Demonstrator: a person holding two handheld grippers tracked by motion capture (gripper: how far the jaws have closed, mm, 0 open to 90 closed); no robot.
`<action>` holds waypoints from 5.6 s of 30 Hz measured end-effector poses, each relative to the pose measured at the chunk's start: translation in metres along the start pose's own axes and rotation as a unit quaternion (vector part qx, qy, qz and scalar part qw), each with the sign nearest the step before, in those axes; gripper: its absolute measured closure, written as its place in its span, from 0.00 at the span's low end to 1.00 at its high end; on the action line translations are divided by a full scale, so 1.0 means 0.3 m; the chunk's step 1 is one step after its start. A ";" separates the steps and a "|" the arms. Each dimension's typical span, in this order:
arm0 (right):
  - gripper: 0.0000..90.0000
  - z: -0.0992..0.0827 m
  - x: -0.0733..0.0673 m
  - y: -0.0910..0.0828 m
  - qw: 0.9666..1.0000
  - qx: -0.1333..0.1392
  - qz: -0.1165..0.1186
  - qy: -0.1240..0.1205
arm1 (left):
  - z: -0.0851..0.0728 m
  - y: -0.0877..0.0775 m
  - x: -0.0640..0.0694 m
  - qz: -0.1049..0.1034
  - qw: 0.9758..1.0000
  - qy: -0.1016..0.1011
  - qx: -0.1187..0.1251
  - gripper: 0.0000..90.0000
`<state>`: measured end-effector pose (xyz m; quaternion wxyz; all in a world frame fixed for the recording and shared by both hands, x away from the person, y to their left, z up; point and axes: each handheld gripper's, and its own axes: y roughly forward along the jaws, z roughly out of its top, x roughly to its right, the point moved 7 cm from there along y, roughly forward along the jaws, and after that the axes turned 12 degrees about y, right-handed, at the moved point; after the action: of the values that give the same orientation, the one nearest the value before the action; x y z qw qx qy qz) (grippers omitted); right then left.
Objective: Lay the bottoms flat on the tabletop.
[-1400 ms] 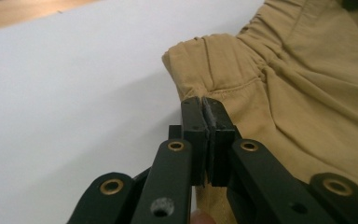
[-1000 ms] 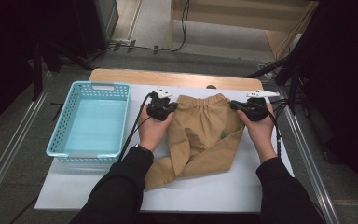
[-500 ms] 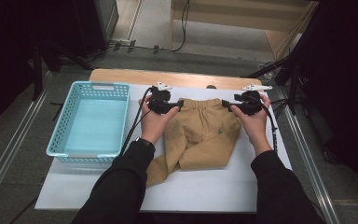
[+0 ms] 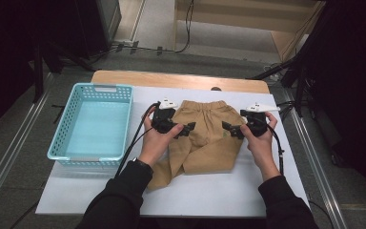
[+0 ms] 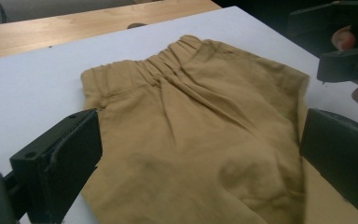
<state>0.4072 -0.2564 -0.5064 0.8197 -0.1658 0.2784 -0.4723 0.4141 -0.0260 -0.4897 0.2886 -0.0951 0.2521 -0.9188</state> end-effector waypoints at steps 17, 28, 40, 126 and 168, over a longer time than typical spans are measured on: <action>0.00 -0.165 -0.139 -0.077 0.999 0.004 0.031 -0.012 | -0.130 -0.135 0.173 -0.037 0.999 0.022 0.012 0.00; 0.00 -0.254 -0.228 -0.072 0.998 -0.019 0.039 -0.039 | -0.242 -0.232 0.220 -0.034 0.999 0.024 0.014 0.00; 0.03 -0.300 -0.339 -0.048 0.997 -0.038 0.049 -0.055 | -0.338 -0.291 0.244 -0.027 0.999 0.033 0.008 0.00; 0.71 -0.343 0.075 -0.352 0.995 0.034 -0.053 0.077 | -0.386 -0.298 0.360 -0.040 0.994 0.094 -0.038 0.50; 0.33 -0.364 -0.479 0.021 0.994 -0.071 0.056 -0.053 | -0.281 -0.294 0.190 0.022 0.998 0.053 -0.026 0.98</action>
<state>0.2873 -0.1299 -0.5528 0.8450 -0.2324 0.2758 -0.3949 0.2979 0.0377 -0.5145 0.2928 -0.0483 0.2932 -0.9088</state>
